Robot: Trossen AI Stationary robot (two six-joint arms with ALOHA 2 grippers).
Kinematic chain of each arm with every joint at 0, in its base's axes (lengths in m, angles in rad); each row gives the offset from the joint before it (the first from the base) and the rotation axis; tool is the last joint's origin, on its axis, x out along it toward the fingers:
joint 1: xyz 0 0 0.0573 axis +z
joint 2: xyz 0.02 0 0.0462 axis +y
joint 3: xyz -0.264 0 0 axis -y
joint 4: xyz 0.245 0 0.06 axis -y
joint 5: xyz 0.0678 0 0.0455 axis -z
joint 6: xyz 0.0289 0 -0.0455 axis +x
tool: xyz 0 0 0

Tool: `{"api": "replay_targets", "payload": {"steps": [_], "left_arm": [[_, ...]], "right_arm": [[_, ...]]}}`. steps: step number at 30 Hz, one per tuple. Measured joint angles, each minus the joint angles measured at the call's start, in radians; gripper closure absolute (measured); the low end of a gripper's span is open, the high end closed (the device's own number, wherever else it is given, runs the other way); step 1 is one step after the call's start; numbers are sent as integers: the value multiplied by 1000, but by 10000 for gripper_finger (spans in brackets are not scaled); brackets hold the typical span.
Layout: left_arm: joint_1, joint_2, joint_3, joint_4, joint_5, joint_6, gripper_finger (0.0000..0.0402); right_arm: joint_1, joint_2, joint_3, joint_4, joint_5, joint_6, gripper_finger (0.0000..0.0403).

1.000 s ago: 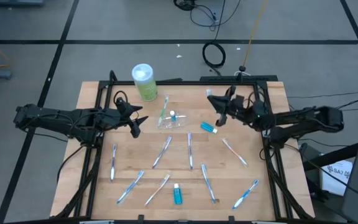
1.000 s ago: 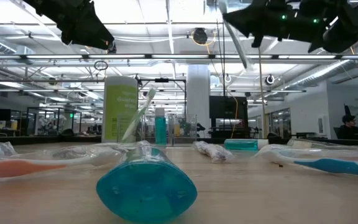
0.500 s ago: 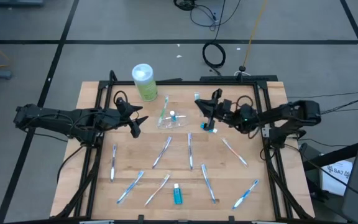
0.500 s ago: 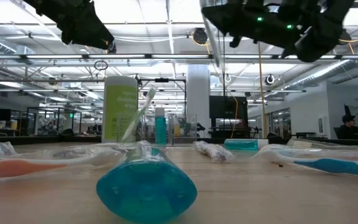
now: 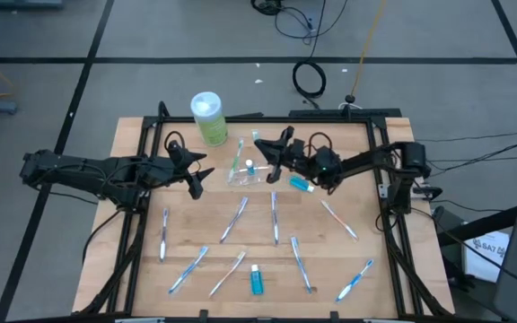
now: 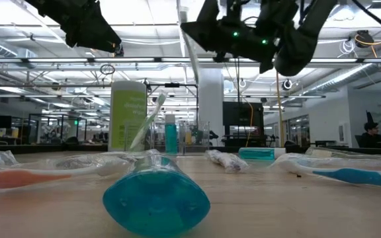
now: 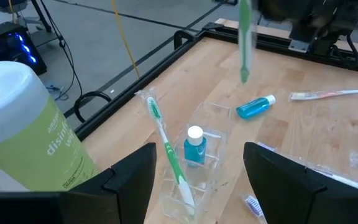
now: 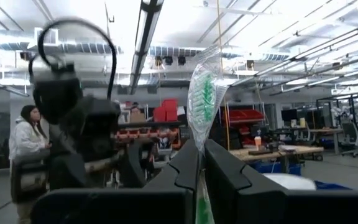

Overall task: Pick & Place toothbrushing station
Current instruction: Put the green toothbrush into the transparent organizer

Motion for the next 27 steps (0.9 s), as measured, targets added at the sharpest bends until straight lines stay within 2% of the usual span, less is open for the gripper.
{"api": "replay_targets", "payload": {"steps": [5,11,21,27], "left_arm": [[0,0,0,0,0,0,151],[0,0,0,0,2,0,151],[0,0,0,-1,4,0,151],[0,0,0,-1,4,0,151]], "right_arm": [[0,69,26,-1,7,-5,394],[-9,120,27,6,121,-5,394],[-26,167,27,6,130,20,394],[-26,167,27,-66,132,10,394]]}}
